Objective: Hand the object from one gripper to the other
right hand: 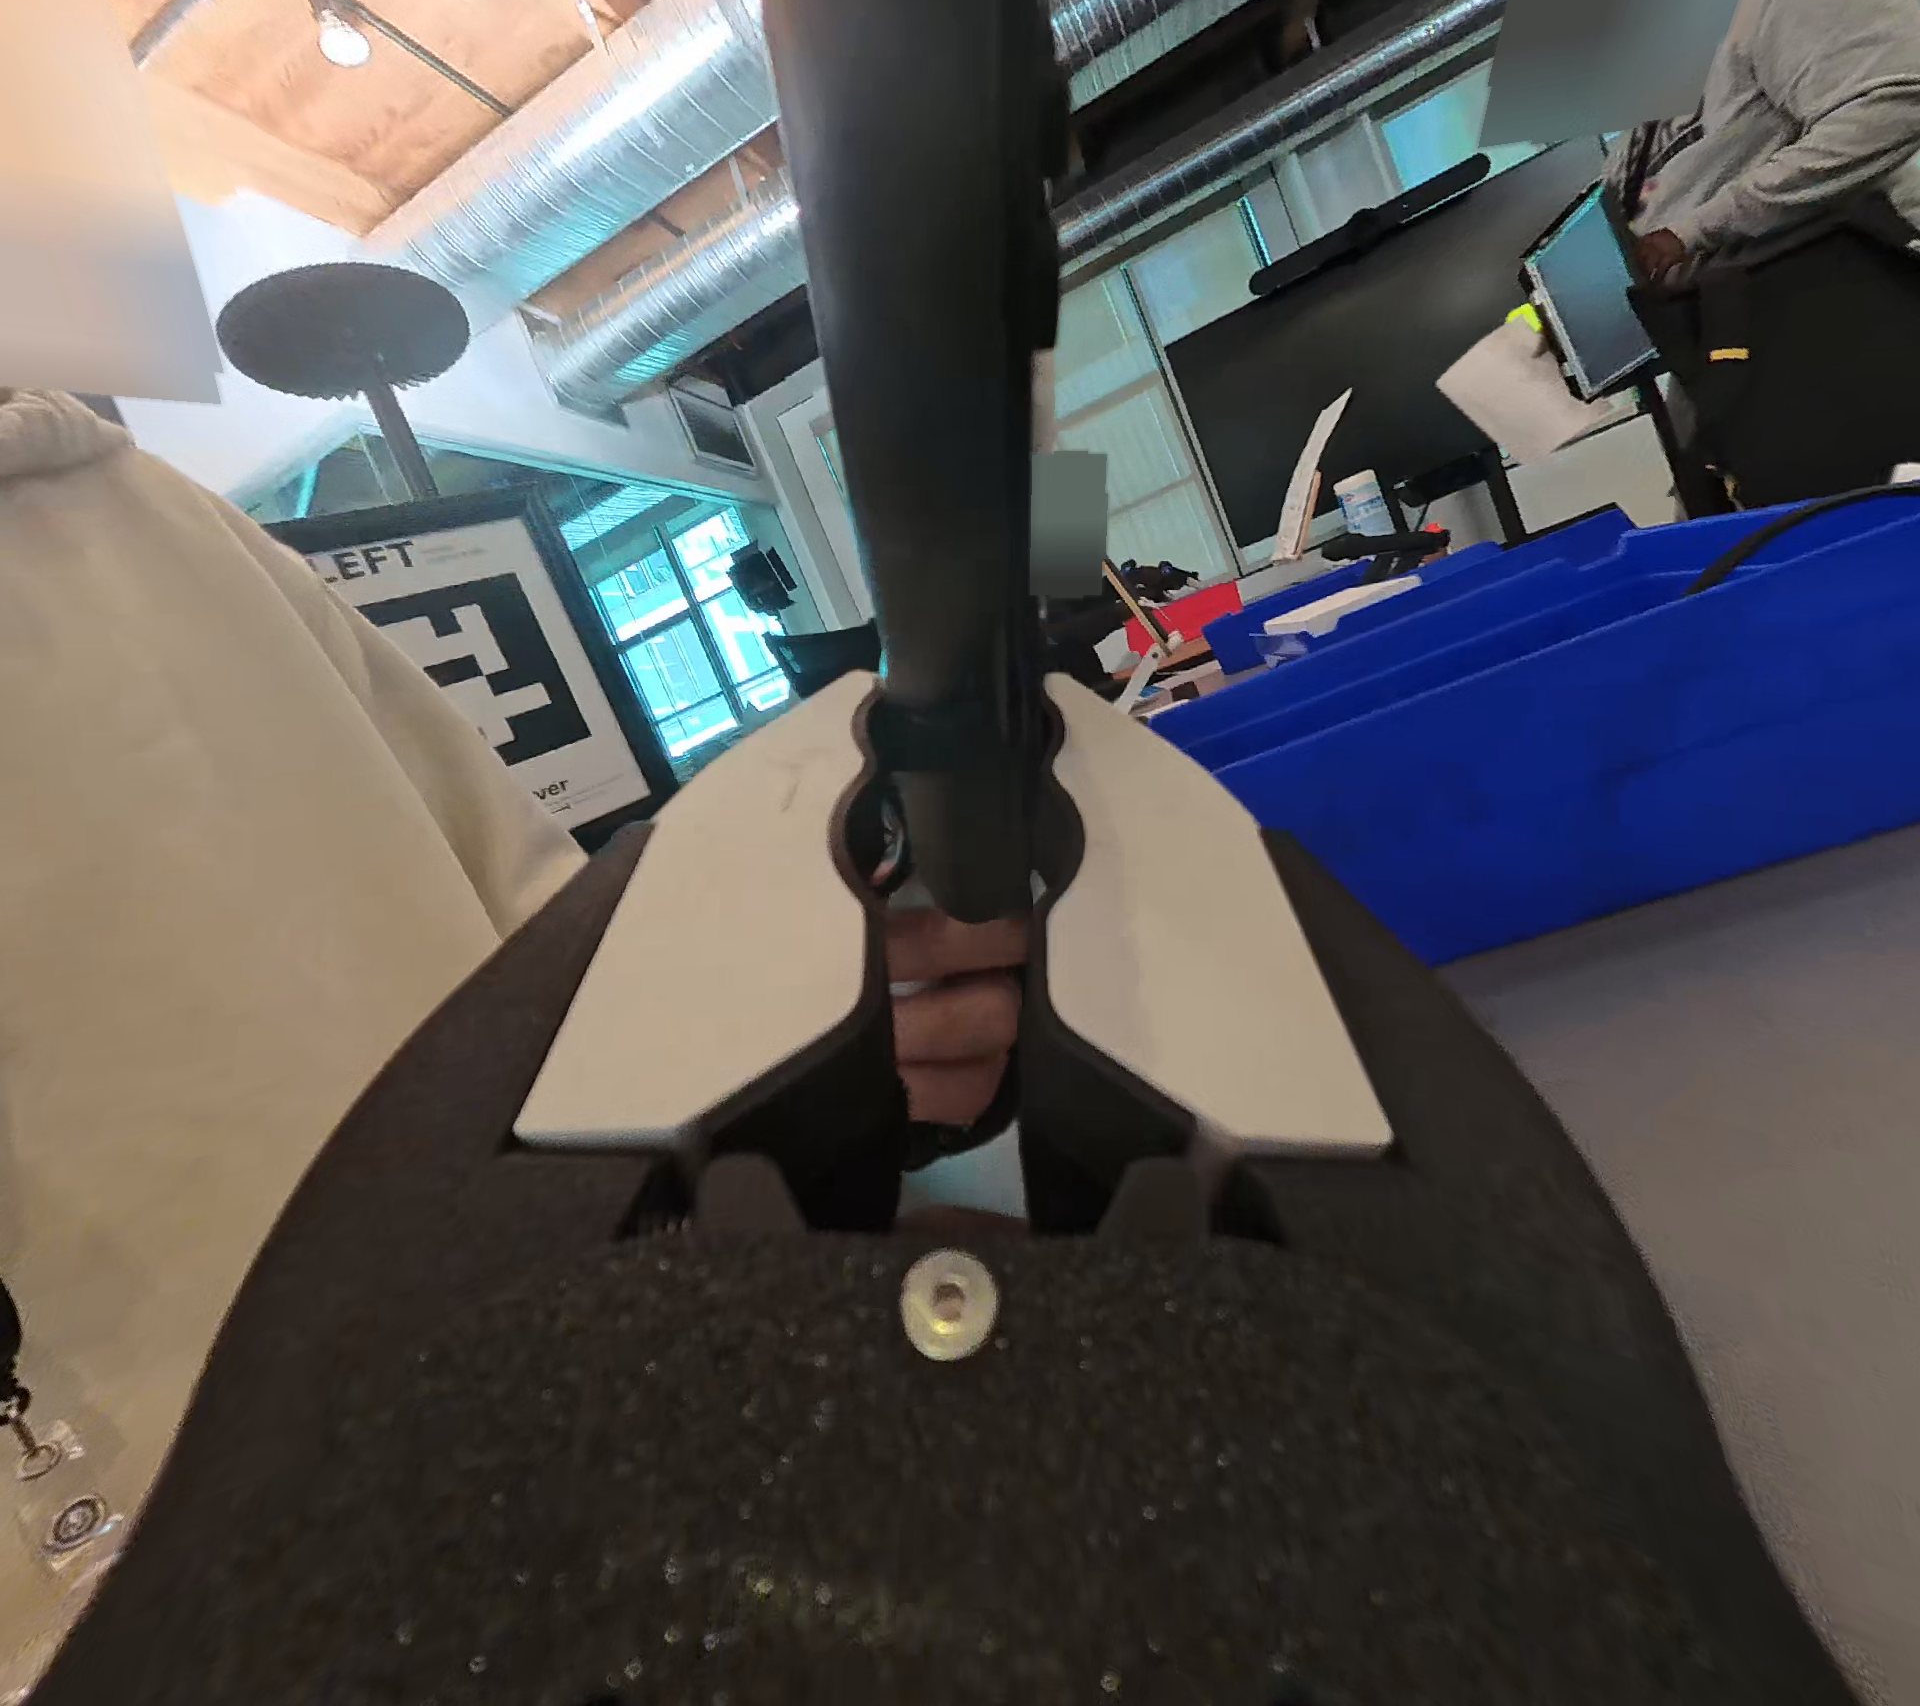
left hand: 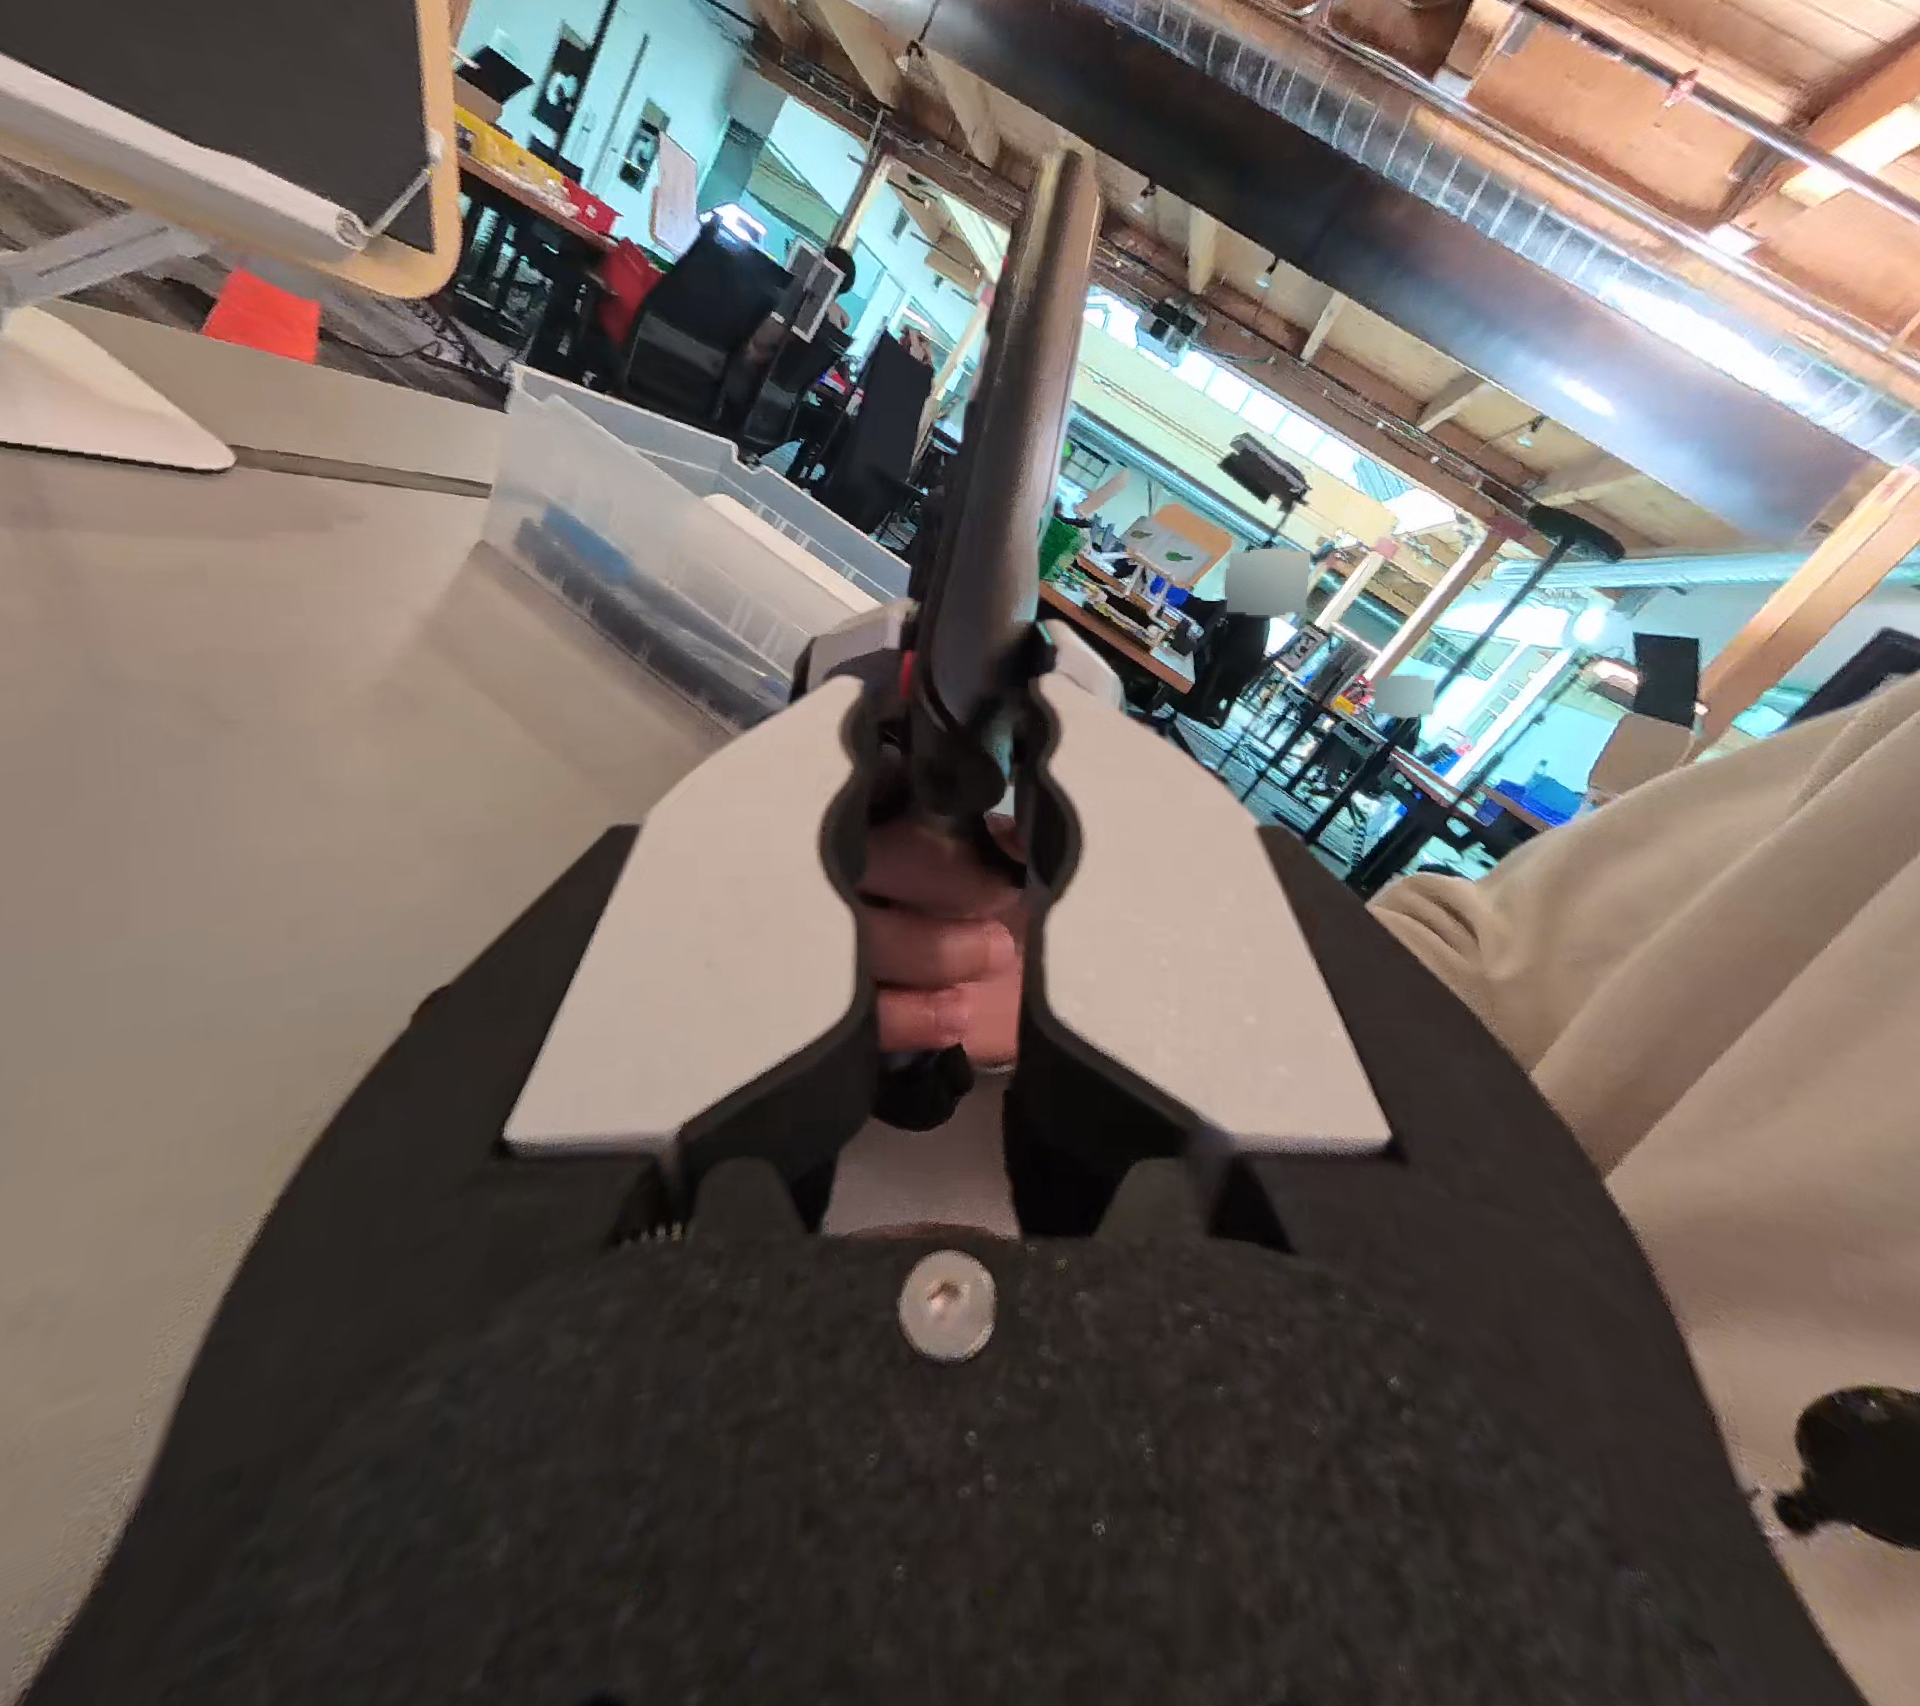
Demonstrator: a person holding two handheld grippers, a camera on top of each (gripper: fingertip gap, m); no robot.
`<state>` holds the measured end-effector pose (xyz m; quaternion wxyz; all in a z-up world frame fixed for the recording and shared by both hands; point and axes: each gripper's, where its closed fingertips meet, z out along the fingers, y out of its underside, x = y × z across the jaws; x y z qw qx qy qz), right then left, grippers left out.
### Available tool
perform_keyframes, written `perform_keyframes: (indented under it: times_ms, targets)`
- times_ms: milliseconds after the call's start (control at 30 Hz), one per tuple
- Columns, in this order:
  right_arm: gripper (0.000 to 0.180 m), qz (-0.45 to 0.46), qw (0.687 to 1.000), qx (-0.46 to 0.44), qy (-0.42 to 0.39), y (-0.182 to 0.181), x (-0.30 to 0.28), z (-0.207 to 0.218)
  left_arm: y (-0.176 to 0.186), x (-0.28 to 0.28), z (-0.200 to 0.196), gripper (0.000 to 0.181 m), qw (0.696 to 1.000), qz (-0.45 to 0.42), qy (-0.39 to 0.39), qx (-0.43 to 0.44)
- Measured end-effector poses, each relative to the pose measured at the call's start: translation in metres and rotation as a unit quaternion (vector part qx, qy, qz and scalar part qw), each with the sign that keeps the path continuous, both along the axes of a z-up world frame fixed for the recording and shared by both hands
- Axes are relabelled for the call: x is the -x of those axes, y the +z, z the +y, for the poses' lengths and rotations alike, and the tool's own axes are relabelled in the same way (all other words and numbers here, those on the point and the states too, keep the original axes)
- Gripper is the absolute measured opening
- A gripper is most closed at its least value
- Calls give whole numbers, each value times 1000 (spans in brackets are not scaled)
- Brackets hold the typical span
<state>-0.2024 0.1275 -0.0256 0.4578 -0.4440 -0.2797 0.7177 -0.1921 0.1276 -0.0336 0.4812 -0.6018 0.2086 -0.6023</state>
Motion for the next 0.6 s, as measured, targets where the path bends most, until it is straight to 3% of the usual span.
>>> perform_keyframes:
  times_ms: [233, 400, 600]
  targets:
    - [25, 32, 999, 32, 4, 7, 7, -10, 3, -6, -14, 20, 1000, -12, -17, 5]
    - [29, -19, 998, 56, 17, -3, 9, -5, 1, 7, -10, 20, 995, -51, -51, 71]
    - [44, -112, 990, 54, -70, -32, -27, 28, -5, 29, 6, 20, 986, -106, -39, 126]
